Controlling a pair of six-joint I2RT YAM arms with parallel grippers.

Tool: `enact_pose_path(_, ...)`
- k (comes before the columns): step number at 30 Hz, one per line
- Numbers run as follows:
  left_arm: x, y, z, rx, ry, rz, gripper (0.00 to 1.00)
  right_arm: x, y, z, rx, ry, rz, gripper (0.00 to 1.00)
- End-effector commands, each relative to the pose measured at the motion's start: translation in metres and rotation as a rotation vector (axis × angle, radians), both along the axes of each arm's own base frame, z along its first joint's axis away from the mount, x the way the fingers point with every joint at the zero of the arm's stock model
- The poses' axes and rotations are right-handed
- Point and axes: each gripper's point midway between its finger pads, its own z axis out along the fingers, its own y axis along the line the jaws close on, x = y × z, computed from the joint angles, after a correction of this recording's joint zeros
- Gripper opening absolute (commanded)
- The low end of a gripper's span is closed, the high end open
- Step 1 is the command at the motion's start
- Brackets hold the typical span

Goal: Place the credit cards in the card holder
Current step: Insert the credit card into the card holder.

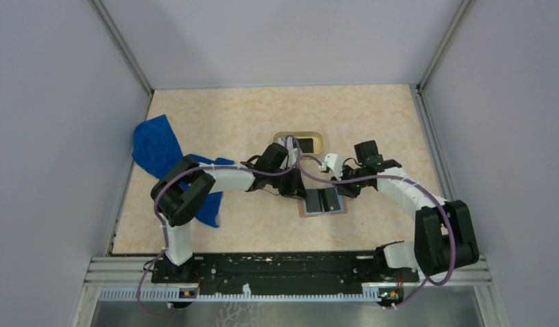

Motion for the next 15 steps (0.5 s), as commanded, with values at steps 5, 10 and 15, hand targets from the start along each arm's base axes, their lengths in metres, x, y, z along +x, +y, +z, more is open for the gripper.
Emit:
enact_pose_path(5, -0.007, 0.013, -0.021, 0.037, -0.003, 0.000, 0.14, 0.025, -0.015, -0.009, -0.073, 0.100, -0.205, 0.20)
enact_pose_path(10, -0.011, 0.014, -0.025, 0.033, -0.002, -0.014, 0.14, 0.032, -0.022, -0.006, -0.095, 0.070, -0.247, 0.19)
enact_pose_path(15, -0.013, 0.014, -0.028, 0.027, -0.001, -0.028, 0.14, 0.030, -0.025, -0.008, -0.103, 0.074, -0.252, 0.17)
